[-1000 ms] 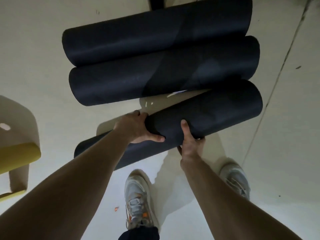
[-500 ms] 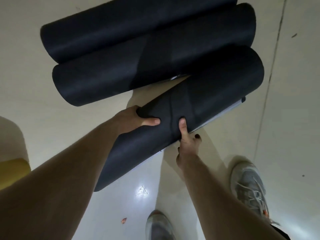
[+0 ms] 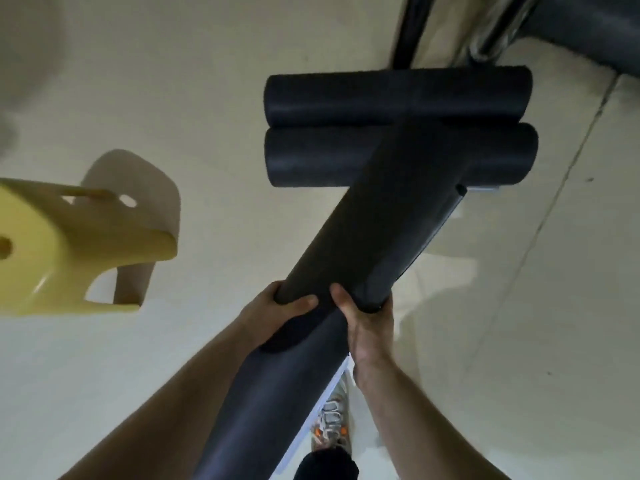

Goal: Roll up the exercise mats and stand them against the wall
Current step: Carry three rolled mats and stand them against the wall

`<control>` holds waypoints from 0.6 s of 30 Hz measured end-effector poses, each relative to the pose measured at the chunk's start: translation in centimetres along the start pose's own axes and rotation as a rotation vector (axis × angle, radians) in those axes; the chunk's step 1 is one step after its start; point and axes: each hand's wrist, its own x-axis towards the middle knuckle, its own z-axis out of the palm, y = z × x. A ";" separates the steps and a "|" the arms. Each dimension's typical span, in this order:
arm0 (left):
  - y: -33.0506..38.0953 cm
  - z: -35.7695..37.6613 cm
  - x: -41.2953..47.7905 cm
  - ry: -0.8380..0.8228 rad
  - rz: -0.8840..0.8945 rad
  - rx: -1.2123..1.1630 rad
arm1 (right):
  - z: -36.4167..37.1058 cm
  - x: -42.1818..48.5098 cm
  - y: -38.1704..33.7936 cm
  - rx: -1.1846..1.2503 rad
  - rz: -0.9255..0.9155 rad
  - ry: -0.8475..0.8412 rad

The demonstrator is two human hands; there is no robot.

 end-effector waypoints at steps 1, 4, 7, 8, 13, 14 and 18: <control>-0.3 -1.7 -2.6 0.031 0.002 -0.071 | 1.4 -2.0 -1.5 -0.059 -0.010 -0.038; -1.3 -6.6 -10.5 0.148 0.017 -0.299 | 6.3 -8.3 -5.9 -0.221 -0.074 -0.175; -3.0 -11.2 -17.5 0.230 0.056 -0.596 | 11.7 -14.3 -8.4 -0.361 -0.104 -0.321; -3.8 -12.8 -19.9 0.252 0.079 -0.674 | 13.5 -16.4 -8.8 -0.407 -0.126 -0.383; -9.7 -20.7 -31.0 0.439 0.173 -0.972 | 24.5 -27.7 -9.4 -0.651 -0.215 -0.639; -11.1 -22.3 -32.9 0.486 0.183 -1.020 | 26.9 -30.0 -9.4 -0.683 -0.230 -0.690; -16.1 -29.5 -39.2 0.652 0.238 -1.149 | 36.5 -38.8 -8.0 -0.783 -0.299 -0.846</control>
